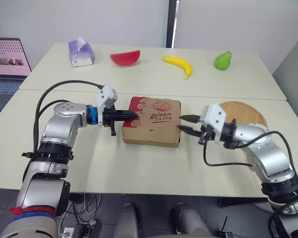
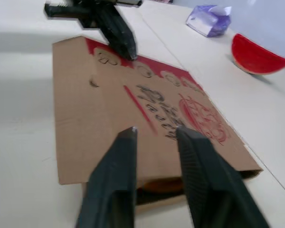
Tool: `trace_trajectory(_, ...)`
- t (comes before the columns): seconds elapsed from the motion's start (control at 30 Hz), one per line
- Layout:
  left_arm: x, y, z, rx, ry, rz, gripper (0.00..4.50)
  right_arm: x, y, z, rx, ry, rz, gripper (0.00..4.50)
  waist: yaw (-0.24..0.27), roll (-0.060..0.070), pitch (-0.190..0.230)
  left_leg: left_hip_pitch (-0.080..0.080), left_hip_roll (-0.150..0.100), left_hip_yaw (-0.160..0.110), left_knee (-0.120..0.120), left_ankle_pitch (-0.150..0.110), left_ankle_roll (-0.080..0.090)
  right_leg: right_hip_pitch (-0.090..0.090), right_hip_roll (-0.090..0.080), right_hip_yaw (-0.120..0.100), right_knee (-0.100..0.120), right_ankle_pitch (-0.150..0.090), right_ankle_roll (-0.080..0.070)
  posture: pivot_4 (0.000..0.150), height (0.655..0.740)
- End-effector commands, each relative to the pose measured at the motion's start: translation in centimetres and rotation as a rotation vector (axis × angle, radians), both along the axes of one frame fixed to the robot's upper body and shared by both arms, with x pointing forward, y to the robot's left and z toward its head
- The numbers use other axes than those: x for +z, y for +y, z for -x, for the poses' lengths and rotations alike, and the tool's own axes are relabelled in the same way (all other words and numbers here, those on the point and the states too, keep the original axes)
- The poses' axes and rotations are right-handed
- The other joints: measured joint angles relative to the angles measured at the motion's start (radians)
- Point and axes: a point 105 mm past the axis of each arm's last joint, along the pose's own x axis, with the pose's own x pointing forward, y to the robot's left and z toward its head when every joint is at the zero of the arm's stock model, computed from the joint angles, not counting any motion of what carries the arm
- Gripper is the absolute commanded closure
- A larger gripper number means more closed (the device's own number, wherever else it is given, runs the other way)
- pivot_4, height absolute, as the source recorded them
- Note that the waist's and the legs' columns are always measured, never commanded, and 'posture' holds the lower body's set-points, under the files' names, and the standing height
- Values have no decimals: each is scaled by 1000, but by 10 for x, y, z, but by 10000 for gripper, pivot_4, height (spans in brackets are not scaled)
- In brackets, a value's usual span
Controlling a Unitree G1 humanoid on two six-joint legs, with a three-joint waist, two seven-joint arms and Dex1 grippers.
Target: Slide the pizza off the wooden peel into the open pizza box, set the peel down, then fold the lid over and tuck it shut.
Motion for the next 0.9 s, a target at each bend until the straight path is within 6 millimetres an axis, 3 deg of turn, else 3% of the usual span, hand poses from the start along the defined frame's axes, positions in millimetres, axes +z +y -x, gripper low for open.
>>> trace_trajectory(0.03, 12, -2, -1, -16, -48, 8, 45000, 1, 8, 5, 9, -66, 38, 17196, 1, 0, 0, 0, 0, 0, 0, 0, 0, 0, 0, 0, 0, 0, 0, 1500, 7400)
trace_trajectory(0.2, 12, -3, -1, -20, -51, 6, 45000, 0, 8, 2, -15, -108, 78, 126, 1, 0, 0, 0, 0, 0, 0, 0, 0, 0, 0, 0, 0, 0, 0, 1500, 7400)
trace_trajectory(0.37, 10, -4, -1, -24, -51, 7, 45000, -4, 7, -1, -25, -121, 109, 126, 1, 0, 0, 0, 0, 0, 0, 0, 0, 0, 0, 0, 0, 0, 0, 1500, 7400)
trace_trajectory(0.7, 10, -8, -2, -33, -46, 16, 45000, 7, 3, -26, -107, -236, 103, 126, 1, 0, 0, 0, 0, 0, 1, 0, 0, 0, 0, 0, 0, 0, 0, 1500, 7400)
trace_trajectory(0.9, 9, -9, -2, -42, -53, 6, 45000, 0, 6, -24, -93, -217, 104, 126, 1, 0, 0, 0, 0, 0, 1, 0, 0, 0, 0, 0, 1, 0, 0, 1500, 7400)
